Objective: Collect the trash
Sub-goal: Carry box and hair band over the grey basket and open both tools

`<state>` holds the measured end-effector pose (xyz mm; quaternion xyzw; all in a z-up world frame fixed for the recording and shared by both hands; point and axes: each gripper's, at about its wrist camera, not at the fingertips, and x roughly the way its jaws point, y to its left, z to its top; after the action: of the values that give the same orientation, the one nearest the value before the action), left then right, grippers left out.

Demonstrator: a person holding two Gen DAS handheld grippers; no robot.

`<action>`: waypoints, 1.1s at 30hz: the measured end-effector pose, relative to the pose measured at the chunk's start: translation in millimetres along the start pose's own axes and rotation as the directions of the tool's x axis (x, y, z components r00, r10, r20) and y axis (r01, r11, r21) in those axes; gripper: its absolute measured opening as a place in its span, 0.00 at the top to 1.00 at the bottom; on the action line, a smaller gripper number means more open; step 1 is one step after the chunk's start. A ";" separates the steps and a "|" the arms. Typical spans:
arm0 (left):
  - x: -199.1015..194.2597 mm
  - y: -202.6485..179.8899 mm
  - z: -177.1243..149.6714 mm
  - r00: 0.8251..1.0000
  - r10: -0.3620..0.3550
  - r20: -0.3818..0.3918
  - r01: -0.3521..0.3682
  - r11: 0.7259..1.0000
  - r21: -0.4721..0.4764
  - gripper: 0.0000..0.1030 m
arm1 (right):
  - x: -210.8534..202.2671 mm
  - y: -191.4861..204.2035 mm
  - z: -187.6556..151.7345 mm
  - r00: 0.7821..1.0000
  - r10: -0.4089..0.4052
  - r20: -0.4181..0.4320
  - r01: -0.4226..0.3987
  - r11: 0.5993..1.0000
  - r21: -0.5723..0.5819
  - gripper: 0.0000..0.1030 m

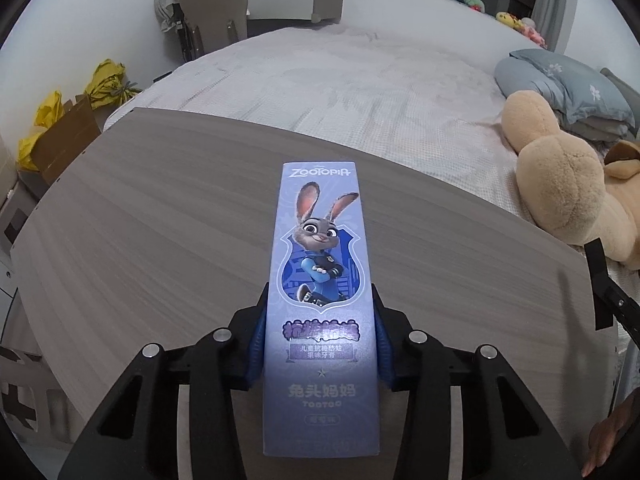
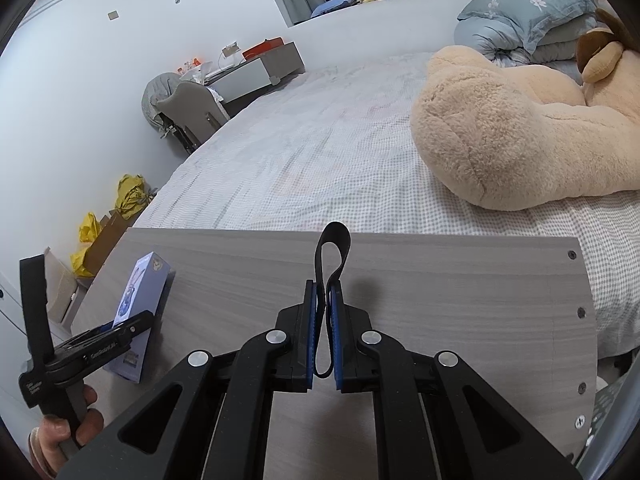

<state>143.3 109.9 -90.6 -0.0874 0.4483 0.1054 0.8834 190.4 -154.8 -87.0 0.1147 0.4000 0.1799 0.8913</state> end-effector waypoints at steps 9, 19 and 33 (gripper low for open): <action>-50.9 -35.2 -24.0 0.994 -0.106 0.036 0.103 0.991 0.084 0.59 | -50.9 1.2 -33.3 0.998 -0.059 0.003 0.059 0.998 0.001 0.93; -106.4 -106.3 -54.9 0.968 -0.242 0.072 0.216 0.942 0.259 0.59 | -138.0 -26.0 -74.7 0.988 -0.137 0.076 0.131 0.988 0.079 0.93; -143.8 -244.4 -116.7 0.901 -0.432 -0.049 0.397 0.770 0.500 0.59 | -239.6 -115.9 -138.6 0.936 -0.339 0.093 0.306 0.915 0.262 0.93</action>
<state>34.8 -170.0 -27.5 0.0504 0.3991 -0.2081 0.8916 -35.0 -350.6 -57.0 0.1674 0.3706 -0.0285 0.9131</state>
